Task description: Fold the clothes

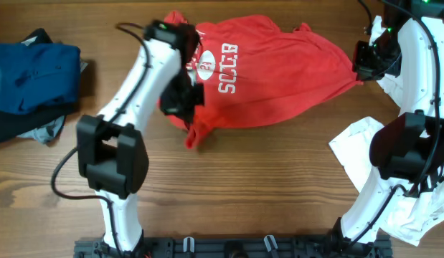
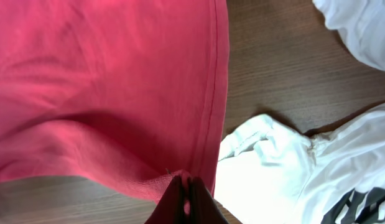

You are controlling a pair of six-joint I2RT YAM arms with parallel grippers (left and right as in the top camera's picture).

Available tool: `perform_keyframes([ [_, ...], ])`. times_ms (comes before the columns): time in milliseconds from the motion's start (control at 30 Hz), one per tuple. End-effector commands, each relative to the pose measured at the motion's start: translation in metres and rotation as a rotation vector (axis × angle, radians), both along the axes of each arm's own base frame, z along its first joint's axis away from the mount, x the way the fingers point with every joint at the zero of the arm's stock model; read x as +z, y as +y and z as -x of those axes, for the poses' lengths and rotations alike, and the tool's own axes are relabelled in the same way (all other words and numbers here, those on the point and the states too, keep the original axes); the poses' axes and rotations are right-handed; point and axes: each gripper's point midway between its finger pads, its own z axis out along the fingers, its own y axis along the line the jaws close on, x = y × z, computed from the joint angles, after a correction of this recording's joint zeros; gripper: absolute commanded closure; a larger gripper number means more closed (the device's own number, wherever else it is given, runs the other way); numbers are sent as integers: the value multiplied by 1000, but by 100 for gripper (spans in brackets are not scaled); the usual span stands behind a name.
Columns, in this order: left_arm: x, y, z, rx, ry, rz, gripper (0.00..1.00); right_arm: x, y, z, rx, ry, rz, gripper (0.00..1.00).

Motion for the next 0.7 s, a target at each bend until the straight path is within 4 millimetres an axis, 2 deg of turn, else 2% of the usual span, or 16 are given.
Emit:
perform_keyframes([
  [0, -18, 7, 18, 21, 61, -61, 57, -3, 3, -4, 26, -6, -10, 96],
  [33, -19, 8, 19, 21, 63, -66, 20, -3, 3, -5, 26, -10, -10, 96],
  [67, -19, 11, 17, 23, 58, -74, 13, -3, 3, -7, 26, -16, -8, 96],
  [200, -9, 42, 7, 144, -11, -208, 11, -3, 3, -8, 27, -24, -7, 96],
  [267, -4, 70, -4, 300, -72, -337, 12, -3, 3, -8, 27, -24, -7, 96],
  [300, -5, 76, -8, 351, -81, -346, 16, -3, 3, -8, 27, -24, -7, 96],
  [333, -10, 81, -14, 401, -94, -340, 24, -3, 3, -8, 30, -24, -7, 96],
  [367, -17, 86, -17, 431, -99, -333, 37, -3, 3, -8, 37, -24, -6, 96],
  [400, -24, 89, -19, 451, -95, -319, 43, -3, 3, -8, 38, -23, -6, 96],
  [567, -84, 80, -7, 500, -51, -201, 53, -3, 3, -9, 45, -25, -6, 96],
  [667, -109, 77, -5, 506, -76, -169, 52, -3, 3, -9, 45, -27, -6, 96],
])
